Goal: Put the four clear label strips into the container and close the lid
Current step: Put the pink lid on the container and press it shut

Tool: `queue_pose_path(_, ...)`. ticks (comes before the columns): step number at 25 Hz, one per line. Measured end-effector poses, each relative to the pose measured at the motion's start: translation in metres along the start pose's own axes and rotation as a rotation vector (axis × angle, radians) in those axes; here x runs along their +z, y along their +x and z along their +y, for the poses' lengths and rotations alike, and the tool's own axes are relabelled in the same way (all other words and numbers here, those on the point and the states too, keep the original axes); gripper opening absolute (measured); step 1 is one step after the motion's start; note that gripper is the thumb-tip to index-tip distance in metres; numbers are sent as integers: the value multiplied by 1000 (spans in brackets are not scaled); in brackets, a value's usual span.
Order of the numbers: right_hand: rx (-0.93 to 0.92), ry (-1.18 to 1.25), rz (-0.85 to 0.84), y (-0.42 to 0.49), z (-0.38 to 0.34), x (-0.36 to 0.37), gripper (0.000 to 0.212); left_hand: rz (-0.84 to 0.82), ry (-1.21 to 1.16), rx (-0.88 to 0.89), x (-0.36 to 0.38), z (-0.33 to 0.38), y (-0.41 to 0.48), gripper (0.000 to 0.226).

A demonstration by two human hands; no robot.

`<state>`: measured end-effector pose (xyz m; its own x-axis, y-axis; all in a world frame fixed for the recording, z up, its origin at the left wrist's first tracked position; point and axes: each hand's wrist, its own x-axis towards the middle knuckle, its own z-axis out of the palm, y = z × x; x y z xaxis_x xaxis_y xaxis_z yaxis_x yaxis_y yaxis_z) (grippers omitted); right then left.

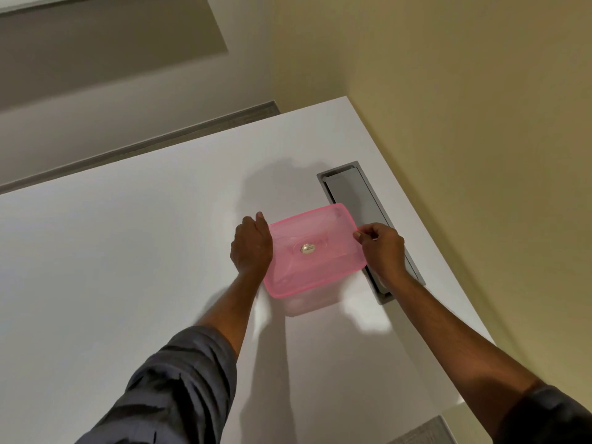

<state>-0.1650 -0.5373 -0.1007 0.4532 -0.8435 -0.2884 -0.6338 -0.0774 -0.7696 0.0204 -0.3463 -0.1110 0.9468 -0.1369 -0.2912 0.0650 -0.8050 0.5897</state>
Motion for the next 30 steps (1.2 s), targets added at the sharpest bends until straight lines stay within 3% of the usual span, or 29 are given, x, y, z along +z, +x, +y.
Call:
queue_pose_path(5, 9, -9, -2, 0, 3, 2, 2, -46, -40, -40, -1, -2, 1, 56)
queue_pose_path(10, -131, -162, 13, 3, -7, 16, 21, 1, -40, -42, 1, 1, -3, 54)
queue_pose_path(14, -2, -340, 2, 17, -25, 38, 69, 15, -15, -31, 2, 2, -2, 54)
queue_pose_path(16, 36, -401, 19, 26, -31, 45, 81, 15, -13, -22, 3, 1, -2, 54)
queue_pose_path(23, -228, -439, 6, 49, -27, 41, 61, -14, -25, -39, 5, 1, 2, 52)
queue_pose_path(30, -301, -354, 23, 55, -23, 42, 60, -21, -79, -75, 6, -3, 4, 48)
